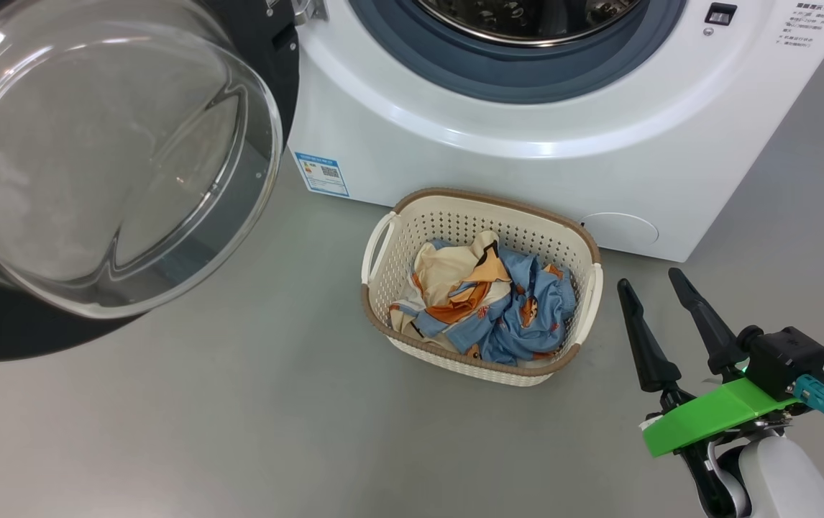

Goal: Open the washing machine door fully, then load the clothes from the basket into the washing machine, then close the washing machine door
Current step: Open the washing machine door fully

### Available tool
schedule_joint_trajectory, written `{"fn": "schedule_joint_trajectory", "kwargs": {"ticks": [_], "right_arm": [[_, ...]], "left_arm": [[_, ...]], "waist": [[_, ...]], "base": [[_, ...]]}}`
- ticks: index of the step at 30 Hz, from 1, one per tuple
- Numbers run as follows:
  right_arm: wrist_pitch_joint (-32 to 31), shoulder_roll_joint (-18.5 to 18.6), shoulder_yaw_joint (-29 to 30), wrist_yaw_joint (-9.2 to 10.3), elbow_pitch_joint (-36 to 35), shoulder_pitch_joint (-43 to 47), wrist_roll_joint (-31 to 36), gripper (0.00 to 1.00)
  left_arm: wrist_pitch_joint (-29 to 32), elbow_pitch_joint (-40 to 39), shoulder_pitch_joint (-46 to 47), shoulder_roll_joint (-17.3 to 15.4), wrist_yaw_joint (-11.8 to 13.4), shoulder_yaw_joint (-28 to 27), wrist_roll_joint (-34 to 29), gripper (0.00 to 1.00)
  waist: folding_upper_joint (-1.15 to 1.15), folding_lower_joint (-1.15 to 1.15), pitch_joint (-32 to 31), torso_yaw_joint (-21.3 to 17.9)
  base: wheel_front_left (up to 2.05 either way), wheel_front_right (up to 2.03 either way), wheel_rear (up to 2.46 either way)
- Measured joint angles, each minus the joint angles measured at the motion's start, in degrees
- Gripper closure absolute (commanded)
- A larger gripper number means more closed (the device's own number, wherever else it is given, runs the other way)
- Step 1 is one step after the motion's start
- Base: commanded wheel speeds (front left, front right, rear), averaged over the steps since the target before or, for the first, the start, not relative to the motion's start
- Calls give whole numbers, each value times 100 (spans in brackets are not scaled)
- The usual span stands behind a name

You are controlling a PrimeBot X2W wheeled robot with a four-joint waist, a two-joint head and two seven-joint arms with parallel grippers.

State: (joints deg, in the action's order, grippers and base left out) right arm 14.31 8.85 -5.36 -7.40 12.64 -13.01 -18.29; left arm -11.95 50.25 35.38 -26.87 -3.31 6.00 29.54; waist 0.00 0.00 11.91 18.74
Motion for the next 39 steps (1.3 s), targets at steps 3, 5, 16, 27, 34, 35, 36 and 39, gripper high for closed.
{"fn": "schedule_joint_trajectory", "kwargs": {"ticks": [3,5,16,27,34,35,36,39], "right_arm": [[0,-4,8,0,4,0,-1,0],[0,-5,16,0,4,0,-1,0],[0,-21,24,0,12,0,-34,0],[0,-21,13,0,51,18,-52,0],[0,-21,-19,0,57,258,-156,0],[0,-21,-26,0,56,281,-156,0],[0,-21,-37,0,47,294,-155,0],[0,-22,-119,0,-23,305,-154,0]], "left_arm": [[-44,103,48,1,-8,43,-1,100],[-69,174,86,4,-15,65,-1,100],[-171,315,119,23,-146,115,0,100],[-229,-42,-223,145,-159,-4,110,100],[-253,-918,-867,313,-148,-71,146,0],[-253,-1048,-946,327,-137,-73,146,0],[-253,-1184,-1024,355,-112,-74,146,0],[-260,-1603,-1286,436,-43,-43,146,0]], "waist": [[0,0,-9,5],[0,0,-14,13],[0,0,-94,2],[0,0,-399,-15],[0,0,-707,-123],[0,0,-741,-145],[0,0,-772,-169],[0,0,-839,-271]], "base": [[0,0,0],[0,0,0],[0,0,0],[0,0,0],[0,0,0],[0,0,0],[0,0,0],[0,0,0]]}}
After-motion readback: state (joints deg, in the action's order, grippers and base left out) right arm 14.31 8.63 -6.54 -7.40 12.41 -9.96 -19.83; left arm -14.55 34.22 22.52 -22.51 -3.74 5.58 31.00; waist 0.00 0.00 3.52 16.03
